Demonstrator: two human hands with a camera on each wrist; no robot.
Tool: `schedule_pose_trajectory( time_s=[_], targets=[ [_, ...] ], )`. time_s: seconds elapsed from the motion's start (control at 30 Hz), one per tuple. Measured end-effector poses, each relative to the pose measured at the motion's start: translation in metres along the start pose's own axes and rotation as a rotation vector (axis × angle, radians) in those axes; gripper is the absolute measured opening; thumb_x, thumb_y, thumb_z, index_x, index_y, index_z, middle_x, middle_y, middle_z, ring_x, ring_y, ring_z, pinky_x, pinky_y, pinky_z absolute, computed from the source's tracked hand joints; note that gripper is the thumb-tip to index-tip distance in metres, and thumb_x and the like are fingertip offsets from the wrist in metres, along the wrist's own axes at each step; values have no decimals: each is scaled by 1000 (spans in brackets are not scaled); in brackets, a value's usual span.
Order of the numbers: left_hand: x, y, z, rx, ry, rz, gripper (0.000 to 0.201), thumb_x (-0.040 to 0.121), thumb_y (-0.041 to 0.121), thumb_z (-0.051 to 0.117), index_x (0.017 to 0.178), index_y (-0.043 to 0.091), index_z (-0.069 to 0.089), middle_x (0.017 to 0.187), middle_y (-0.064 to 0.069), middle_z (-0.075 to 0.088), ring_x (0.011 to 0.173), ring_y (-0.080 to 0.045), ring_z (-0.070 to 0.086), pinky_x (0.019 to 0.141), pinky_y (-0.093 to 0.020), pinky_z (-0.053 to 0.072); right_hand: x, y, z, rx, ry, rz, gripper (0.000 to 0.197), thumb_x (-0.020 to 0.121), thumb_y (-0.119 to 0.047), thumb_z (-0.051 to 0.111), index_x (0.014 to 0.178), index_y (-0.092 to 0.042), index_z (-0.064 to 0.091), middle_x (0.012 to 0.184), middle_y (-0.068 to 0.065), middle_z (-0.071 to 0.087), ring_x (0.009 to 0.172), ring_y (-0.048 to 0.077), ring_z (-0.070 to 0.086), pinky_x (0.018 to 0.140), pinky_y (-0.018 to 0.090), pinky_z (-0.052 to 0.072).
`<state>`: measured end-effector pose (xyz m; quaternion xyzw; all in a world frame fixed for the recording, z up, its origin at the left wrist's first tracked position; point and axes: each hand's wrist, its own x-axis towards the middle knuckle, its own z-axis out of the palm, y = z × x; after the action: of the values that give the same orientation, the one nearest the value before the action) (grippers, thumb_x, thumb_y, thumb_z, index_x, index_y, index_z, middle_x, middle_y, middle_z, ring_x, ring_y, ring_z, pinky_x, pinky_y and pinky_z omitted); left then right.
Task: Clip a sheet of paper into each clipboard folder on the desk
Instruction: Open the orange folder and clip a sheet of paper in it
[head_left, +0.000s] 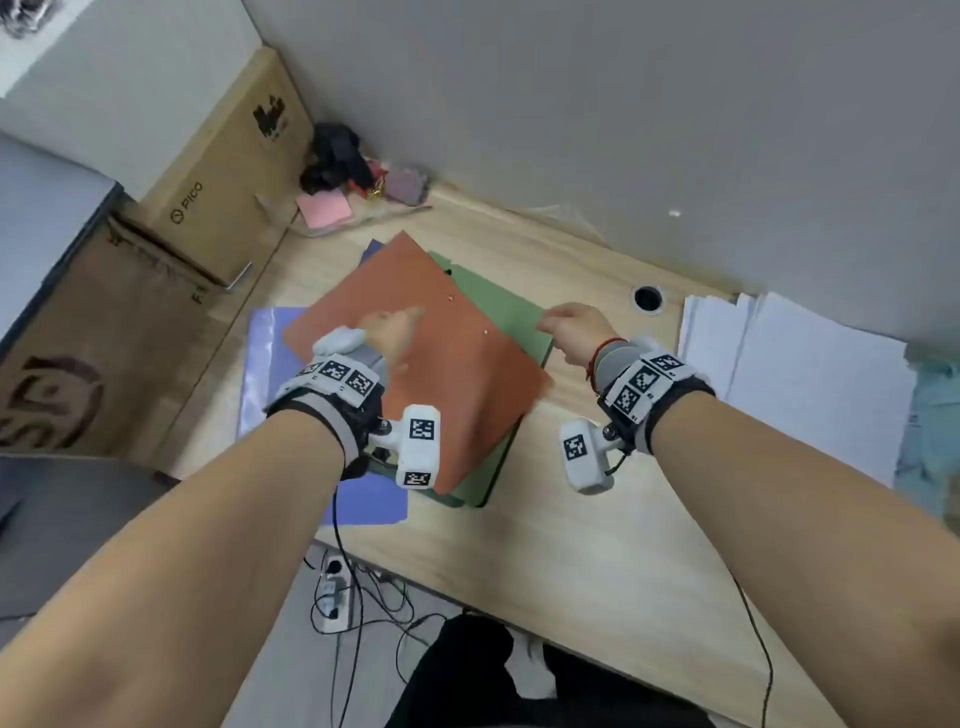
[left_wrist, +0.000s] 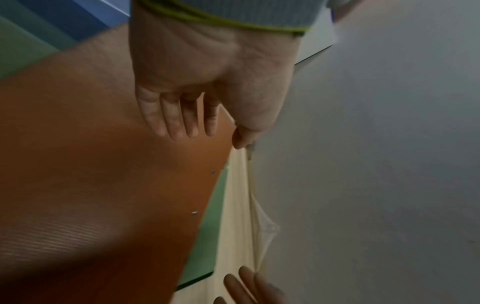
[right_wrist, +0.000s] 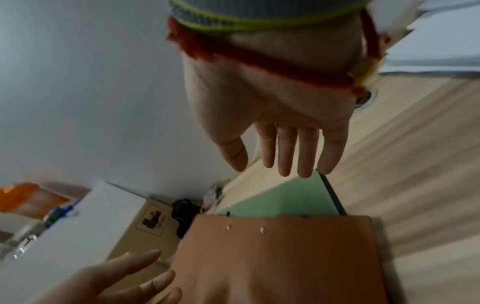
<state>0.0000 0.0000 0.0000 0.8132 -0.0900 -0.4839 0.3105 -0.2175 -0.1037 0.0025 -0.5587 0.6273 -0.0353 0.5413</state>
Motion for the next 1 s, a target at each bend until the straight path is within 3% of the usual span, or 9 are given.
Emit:
schedule_pose_trajectory(
  time_s=[0.1,0.2,0.27,0.47,0.6,0.73,0.83,0.9,1.0],
  targets=[
    [13,-21,9,-17,72,-112,37,89,41,65,112,13,60,99,-5,61,91,-24,59,77,-34,52,14,8,22,-138,-47,12,40,88,-29,64,125,-13,61,104,0,63,96,19,57,90,32,45],
    [18,-35,13,13,86,-124,40,88,38,65,118,13,60,100,-6,60,88,-24,59,73,-31,52,20,17,37,-257,-109,49,52,88,-37,64,135,-15,53,133,4,57,122,23,54,95,28,39],
    [21,-34,16,27,99,-122,36,88,35,66,115,12,60,100,-8,61,88,-25,58,82,-34,54,23,21,43,-327,-136,60,57,88,-39,63,139,-16,49,139,4,54,126,25,52,95,28,39],
    [31,-39,24,54,91,-165,32,76,43,74,79,23,49,105,-6,61,104,-29,59,98,-43,51,27,33,51,-448,-133,89,74,76,-50,71,139,-20,46,138,4,53,126,28,50,97,32,41],
    [24,-35,29,51,58,-161,31,84,37,72,97,19,51,94,-5,54,91,-25,54,94,-41,54,17,32,58,-504,-232,95,61,78,-56,69,121,-14,58,113,2,60,101,25,57,78,28,41],
    [13,-31,35,80,27,-153,49,82,44,72,118,17,52,95,-3,57,83,-19,57,90,-40,56,0,35,64,-480,-350,96,44,82,-57,65,93,-14,71,106,10,70,101,28,65,84,33,50],
    [5,-30,41,83,-26,-164,61,82,47,71,130,15,50,111,-2,56,107,-24,59,88,-40,57,-12,41,74,-241,-425,178,58,81,-52,70,119,-9,60,118,12,66,107,28,66,92,39,53],
    [1,-32,45,119,-24,-155,64,80,49,72,130,14,51,115,-2,58,108,-25,59,86,-38,57,-21,46,77,-179,-401,210,75,78,-48,74,137,-13,43,126,7,59,110,22,62,90,36,53],
    [0,-38,44,279,49,-75,61,73,51,75,121,19,55,122,-6,60,104,-25,59,89,-38,54,-23,62,82,-246,-314,208,78,78,-42,76,140,-13,37,130,8,53,109,25,60,86,38,55]
  ],
)
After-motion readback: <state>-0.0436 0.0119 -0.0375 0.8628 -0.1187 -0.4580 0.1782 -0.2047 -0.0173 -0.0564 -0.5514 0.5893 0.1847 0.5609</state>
